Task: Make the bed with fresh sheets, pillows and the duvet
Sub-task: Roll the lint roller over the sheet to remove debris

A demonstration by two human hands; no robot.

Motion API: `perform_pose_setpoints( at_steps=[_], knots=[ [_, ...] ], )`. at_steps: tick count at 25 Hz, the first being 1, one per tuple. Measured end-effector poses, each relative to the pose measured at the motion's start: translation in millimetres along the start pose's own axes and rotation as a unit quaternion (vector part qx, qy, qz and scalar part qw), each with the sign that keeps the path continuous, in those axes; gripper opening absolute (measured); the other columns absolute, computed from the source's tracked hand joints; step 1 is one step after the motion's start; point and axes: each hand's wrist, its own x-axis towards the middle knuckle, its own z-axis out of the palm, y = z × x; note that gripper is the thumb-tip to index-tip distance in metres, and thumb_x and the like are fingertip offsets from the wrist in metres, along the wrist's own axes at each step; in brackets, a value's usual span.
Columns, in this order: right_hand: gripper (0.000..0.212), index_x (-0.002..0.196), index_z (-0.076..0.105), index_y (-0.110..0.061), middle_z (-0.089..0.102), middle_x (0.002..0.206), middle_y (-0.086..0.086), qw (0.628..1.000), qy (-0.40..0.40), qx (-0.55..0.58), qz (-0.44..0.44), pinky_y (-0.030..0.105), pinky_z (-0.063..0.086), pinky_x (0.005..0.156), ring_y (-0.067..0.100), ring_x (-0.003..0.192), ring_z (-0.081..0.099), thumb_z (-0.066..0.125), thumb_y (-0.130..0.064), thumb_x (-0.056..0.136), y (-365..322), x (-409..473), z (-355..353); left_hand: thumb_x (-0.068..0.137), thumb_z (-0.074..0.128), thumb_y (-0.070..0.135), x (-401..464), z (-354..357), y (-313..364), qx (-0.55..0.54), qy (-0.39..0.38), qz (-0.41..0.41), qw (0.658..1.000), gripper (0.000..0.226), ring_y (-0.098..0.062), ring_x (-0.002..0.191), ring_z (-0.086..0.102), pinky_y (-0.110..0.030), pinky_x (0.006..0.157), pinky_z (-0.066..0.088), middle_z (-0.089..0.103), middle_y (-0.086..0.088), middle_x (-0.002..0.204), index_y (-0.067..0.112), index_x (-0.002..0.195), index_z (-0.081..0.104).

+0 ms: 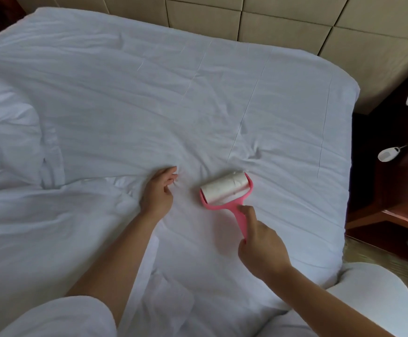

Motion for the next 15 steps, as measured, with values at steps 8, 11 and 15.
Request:
perform_pose_setpoints(
  at_steps=[8,11,15],
  knots=[
    [0.077,0.142,0.015,-0.028,0.048,0.076,0.004,1.0,-0.006,-0.021,-0.019,0.033,0.039,0.062,0.028,0.072,0.05,0.043,0.002,0.076,-36.7,107.1,-17.4,0.078,0.031,0.007,14.8,-4.1,-14.8,0.215,0.054,0.156,0.963,0.052,-0.03,0.112,0.054,-0.03,0.1,0.038,0.063,-0.017,0.12,-0.004,0.115,0.065],
    [0.077,0.143,0.014,-0.025,0.043,0.069,0.001,1.0,-0.012,-0.015,-0.019,0.033,0.04,0.06,0.026,0.072,0.051,0.043,0.002,0.076,-50.8,126.7,-22.8,0.077,0.027,0.01,11.7,-1.1,-12.4,0.218,0.043,0.141,0.965,0.057,-0.03,0.116,0.055,-0.028,0.104,0.035,0.062,-0.017,0.123,-0.004,0.118,0.064],
    [0.075,0.141,0.016,-0.028,0.048,0.073,0.004,1.0,-0.01,-0.006,-0.026,0.033,0.039,0.06,0.027,0.069,0.05,0.04,0.003,0.076,-36.9,101.4,-17.9,0.077,0.025,0.011,14.0,-3.7,-15.9,0.205,0.03,0.129,0.97,0.059,-0.031,0.118,0.056,-0.028,0.105,0.034,0.061,-0.017,0.126,-0.004,0.119,0.063]
  ],
)
